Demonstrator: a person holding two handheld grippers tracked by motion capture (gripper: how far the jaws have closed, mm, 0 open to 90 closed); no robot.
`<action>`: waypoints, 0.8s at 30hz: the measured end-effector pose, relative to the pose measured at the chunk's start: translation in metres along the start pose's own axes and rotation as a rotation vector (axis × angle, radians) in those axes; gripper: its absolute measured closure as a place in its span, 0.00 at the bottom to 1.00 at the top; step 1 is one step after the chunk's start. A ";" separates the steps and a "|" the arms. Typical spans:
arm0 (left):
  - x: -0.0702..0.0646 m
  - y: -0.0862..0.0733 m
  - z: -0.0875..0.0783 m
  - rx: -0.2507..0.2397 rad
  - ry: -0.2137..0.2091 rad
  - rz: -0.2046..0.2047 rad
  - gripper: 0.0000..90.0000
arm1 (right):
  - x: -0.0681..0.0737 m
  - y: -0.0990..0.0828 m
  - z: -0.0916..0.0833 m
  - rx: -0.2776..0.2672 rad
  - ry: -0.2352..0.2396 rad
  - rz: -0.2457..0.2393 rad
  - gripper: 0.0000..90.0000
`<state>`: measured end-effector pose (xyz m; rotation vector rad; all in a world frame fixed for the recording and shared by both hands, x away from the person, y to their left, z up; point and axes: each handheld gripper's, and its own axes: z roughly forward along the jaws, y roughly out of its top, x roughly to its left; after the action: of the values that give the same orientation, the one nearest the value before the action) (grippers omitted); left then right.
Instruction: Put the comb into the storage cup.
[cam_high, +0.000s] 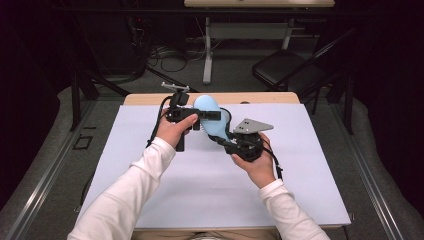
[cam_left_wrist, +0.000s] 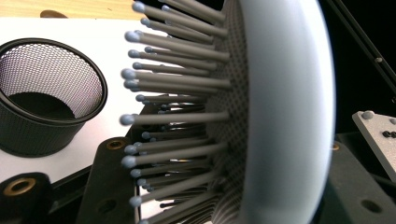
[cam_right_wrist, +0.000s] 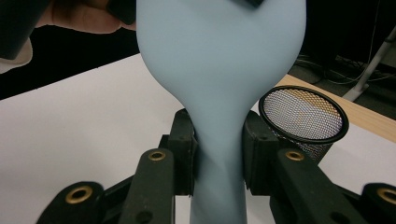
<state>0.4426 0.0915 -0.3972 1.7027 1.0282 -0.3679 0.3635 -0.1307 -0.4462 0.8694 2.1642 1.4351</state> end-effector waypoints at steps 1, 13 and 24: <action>0.000 0.000 0.000 -0.001 0.001 -0.001 0.55 | 0.000 0.000 0.000 0.000 0.000 0.001 0.77; 0.003 0.001 0.000 -0.010 0.016 -0.009 0.55 | -0.002 0.000 -0.001 -0.003 0.000 0.015 0.73; 0.006 0.002 -0.001 -0.013 0.021 -0.010 0.55 | -0.001 0.000 0.001 0.009 -0.007 0.010 0.65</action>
<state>0.4472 0.0945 -0.3996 1.6943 1.0525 -0.3496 0.3648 -0.1305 -0.4472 0.8877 2.1657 1.4266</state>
